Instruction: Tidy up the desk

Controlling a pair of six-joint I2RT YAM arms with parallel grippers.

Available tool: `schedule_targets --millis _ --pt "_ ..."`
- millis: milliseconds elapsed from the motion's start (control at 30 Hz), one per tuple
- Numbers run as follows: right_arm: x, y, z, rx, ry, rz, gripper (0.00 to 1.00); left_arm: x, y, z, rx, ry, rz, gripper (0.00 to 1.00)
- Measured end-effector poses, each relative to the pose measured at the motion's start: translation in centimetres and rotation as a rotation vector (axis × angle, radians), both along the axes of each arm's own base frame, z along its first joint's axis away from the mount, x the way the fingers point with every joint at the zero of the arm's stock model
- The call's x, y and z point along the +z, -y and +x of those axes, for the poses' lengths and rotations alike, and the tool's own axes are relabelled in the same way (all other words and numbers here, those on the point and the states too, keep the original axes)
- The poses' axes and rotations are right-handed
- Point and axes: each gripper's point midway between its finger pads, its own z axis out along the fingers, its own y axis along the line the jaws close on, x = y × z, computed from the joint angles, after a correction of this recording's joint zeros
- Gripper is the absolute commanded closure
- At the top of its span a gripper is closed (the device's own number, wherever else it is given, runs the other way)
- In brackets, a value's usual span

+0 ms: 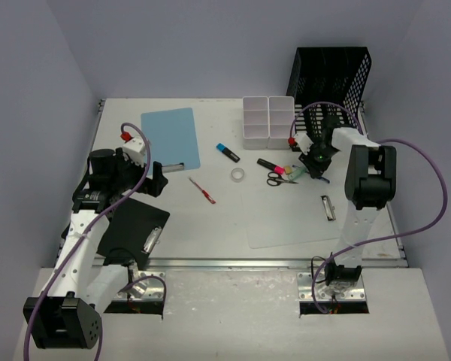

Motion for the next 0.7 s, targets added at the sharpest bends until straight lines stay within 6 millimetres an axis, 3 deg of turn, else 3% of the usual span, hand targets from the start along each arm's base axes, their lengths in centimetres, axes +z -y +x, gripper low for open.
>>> schedule_targets --millis 167,267,533,633,700 --pt "0.0 0.0 -0.2 0.025 -0.006 -0.005 0.93 0.0 0.0 0.0 0.001 0.0 0.0 0.0" --pt "0.1 0.0 -0.2 0.033 -0.009 -0.015 0.98 0.0 0.0 0.0 0.001 0.0 0.0 0.0" --pt "0.6 0.3 -1.0 0.029 -0.044 -0.033 0.99 0.1 -0.1 0.0 0.003 0.005 0.002 0.0" --pt "2.3 0.4 -1.4 0.012 -0.034 -0.04 0.99 0.1 -0.1 0.0 0.007 0.006 0.005 0.0" --pt "4.5 0.4 -1.2 -0.003 -0.001 -0.039 0.99 0.2 -0.2 0.1 0.011 0.01 0.008 0.0"
